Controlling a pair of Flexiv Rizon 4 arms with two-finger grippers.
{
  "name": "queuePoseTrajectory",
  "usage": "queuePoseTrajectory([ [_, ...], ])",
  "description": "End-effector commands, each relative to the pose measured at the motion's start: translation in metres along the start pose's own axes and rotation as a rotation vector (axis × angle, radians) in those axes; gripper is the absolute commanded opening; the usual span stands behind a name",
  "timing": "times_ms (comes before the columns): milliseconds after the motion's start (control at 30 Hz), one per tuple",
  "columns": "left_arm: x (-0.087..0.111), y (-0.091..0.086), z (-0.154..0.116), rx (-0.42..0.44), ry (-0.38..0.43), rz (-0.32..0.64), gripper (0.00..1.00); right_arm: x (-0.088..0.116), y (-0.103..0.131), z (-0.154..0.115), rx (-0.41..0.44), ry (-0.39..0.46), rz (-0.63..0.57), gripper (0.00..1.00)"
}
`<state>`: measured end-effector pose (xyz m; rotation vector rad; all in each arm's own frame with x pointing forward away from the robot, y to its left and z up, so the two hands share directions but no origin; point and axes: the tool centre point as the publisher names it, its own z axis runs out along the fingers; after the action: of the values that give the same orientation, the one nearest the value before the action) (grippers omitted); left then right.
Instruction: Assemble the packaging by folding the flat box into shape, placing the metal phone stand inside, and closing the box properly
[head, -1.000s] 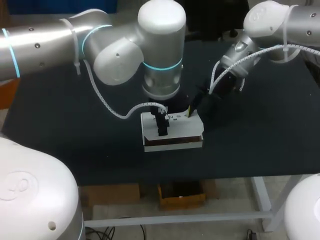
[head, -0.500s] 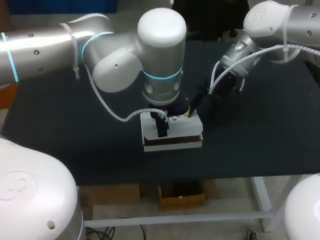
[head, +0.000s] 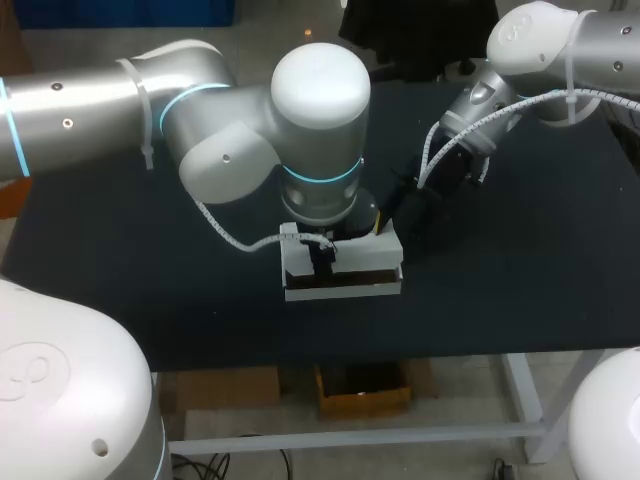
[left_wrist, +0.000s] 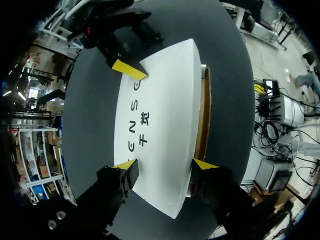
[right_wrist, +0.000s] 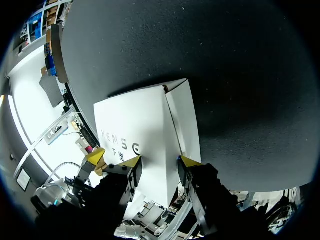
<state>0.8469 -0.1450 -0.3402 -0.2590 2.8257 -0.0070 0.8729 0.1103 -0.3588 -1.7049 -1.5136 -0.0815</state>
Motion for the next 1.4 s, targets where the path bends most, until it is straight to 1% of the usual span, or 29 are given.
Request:
queuePoseTrajectory([
  [33, 0.002, -0.002, 0.003, -0.001, -0.016, -0.004, 0.64, 0.000, 0.002, 0.000, 0.008, 0.001, -0.001, 0.44],
  [133, 0.002, -0.003, 0.004, -0.005, -0.036, -0.012, 0.63, 0.000, 0.002, 0.000, 0.008, 0.001, -0.001, 0.44],
  [200, 0.002, -0.003, 0.004, -0.005, -0.044, -0.013, 0.60, 0.000, 0.002, 0.000, 0.008, 0.001, -0.001, 0.44],
  [233, 0.003, -0.004, 0.005, -0.006, -0.055, -0.016, 0.49, 0.000, 0.002, 0.000, 0.008, 0.001, -0.001, 0.44],
  [267, 0.003, -0.004, 0.005, -0.005, -0.055, -0.015, 0.48, 0.000, 0.002, 0.000, 0.008, 0.001, -0.001, 0.44],
  [300, 0.003, -0.004, 0.005, -0.007, -0.063, -0.017, 0.44, 0.000, 0.002, 0.000, 0.008, 0.001, -0.001, 0.44],
  [400, 0.005, -0.005, 0.005, -0.006, -0.077, -0.018, 0.42, 0.000, 0.002, 0.000, 0.008, 0.001, -0.001, 0.44],
  [900, 0.015, -0.005, 0.007, -0.001, -0.152, 0.009, 0.43, 0.000, 0.002, 0.000, 0.008, 0.001, -0.001, 0.44],
  [1100, 0.018, -0.005, 0.009, 0.005, -0.171, 0.018, 0.42, 0.000, 0.002, 0.000, 0.008, 0.001, -0.001, 0.44],
  [1400, 0.021, -0.003, 0.013, 0.008, -0.191, 0.026, 0.42, 0.000, 0.002, 0.000, 0.008, 0.001, -0.001, 0.43],
])
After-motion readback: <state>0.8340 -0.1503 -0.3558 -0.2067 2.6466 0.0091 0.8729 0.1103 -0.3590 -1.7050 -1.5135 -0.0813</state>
